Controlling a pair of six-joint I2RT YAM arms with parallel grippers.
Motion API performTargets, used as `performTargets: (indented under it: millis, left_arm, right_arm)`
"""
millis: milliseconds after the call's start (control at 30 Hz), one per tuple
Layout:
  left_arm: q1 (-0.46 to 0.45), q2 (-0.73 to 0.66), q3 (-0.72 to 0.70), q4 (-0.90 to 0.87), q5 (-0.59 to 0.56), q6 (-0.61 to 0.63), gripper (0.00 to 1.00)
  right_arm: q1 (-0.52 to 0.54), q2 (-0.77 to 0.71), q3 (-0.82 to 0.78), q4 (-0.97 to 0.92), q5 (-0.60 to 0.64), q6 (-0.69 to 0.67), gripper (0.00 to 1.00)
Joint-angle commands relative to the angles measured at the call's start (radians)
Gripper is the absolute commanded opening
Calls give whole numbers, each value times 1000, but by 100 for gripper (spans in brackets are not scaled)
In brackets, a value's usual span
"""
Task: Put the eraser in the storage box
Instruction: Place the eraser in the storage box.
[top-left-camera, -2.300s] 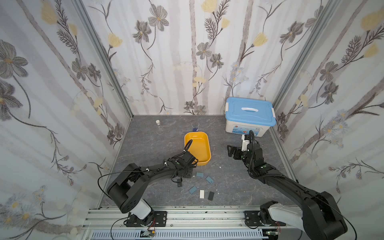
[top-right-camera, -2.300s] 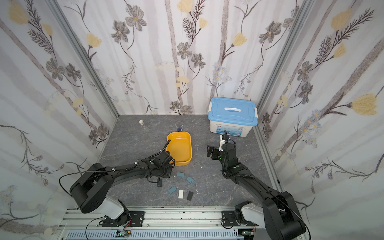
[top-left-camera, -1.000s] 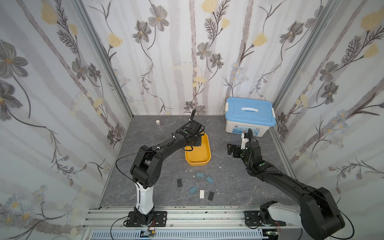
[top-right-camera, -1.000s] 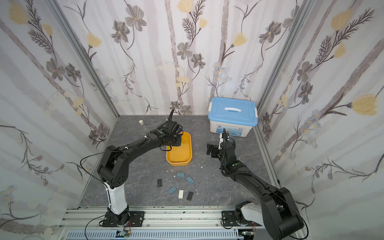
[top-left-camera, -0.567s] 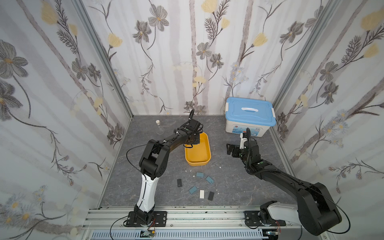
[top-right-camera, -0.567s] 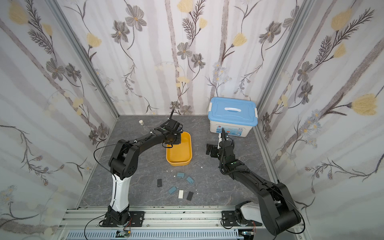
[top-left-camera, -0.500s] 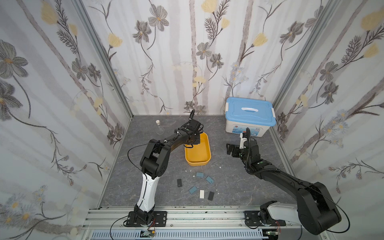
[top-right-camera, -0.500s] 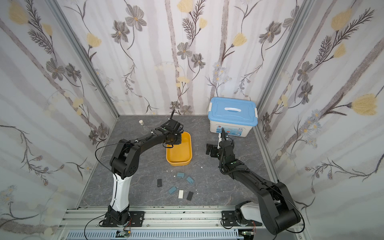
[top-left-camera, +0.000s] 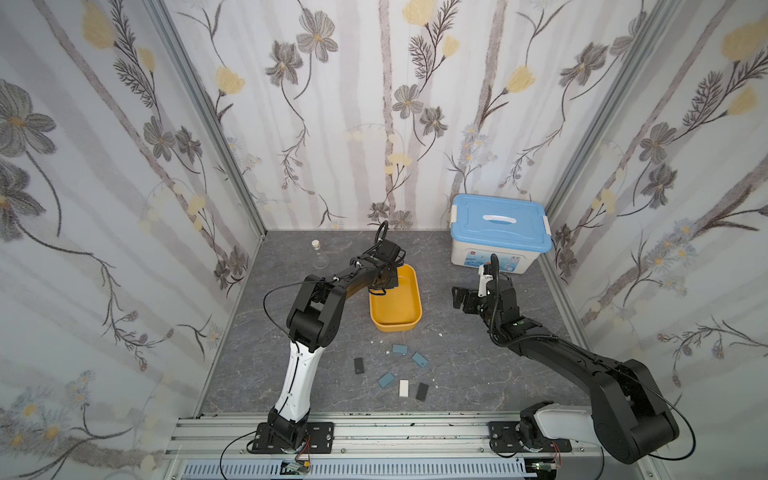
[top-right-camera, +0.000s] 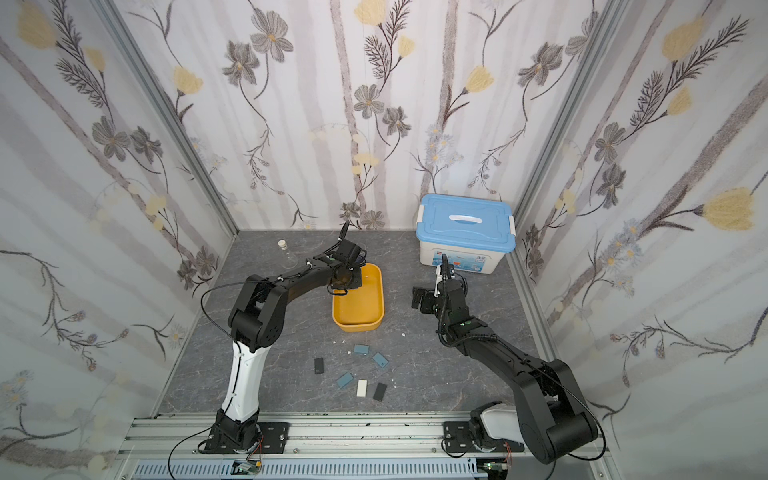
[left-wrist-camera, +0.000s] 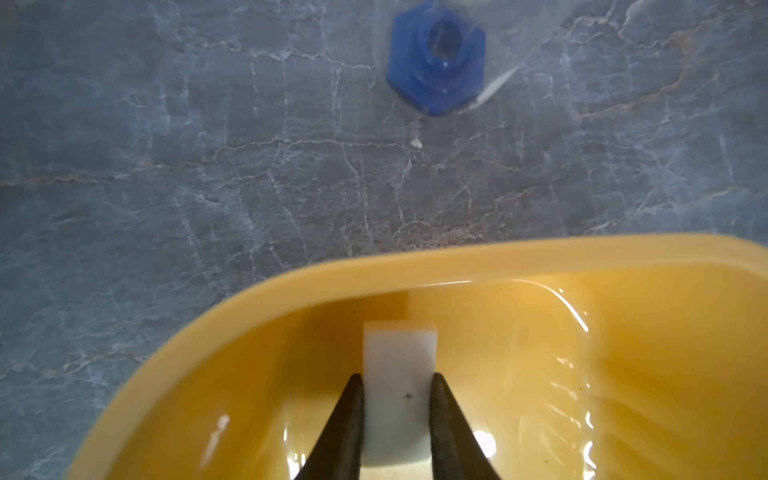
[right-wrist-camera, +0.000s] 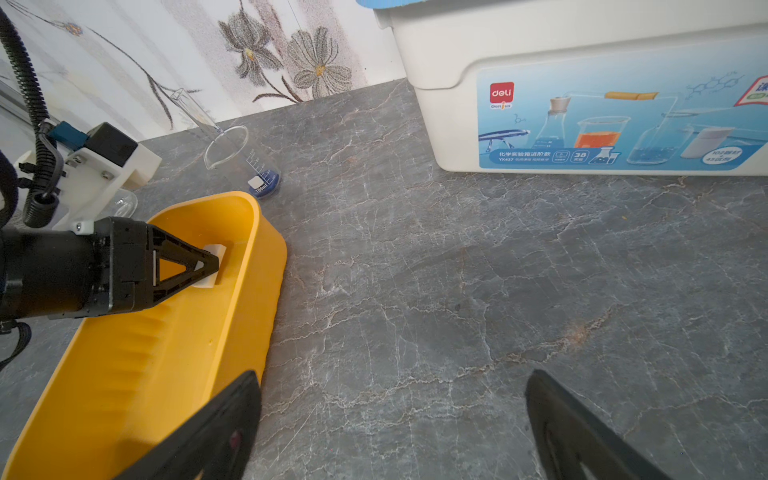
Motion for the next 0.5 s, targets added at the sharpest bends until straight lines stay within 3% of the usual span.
performTargets:
  millis: [0, 133, 267, 467]
  left_arm:
    - [4, 11, 11, -10, -20, -21, 29]
    - [6, 13, 11, -16, -27, -20, 32]
    - [7, 14, 17, -26, -27, -14, 45]
    - [6, 1, 22, -34, -14, -15, 46]
  right_arm:
    - [-2, 3, 11, 15, 1, -4, 100]
    - [-2, 6, 11, 16, -3, -3, 100]
    - [-2, 9, 11, 18, -10, 0, 100]
    - [-2, 6, 14, 16, -13, 0, 100]
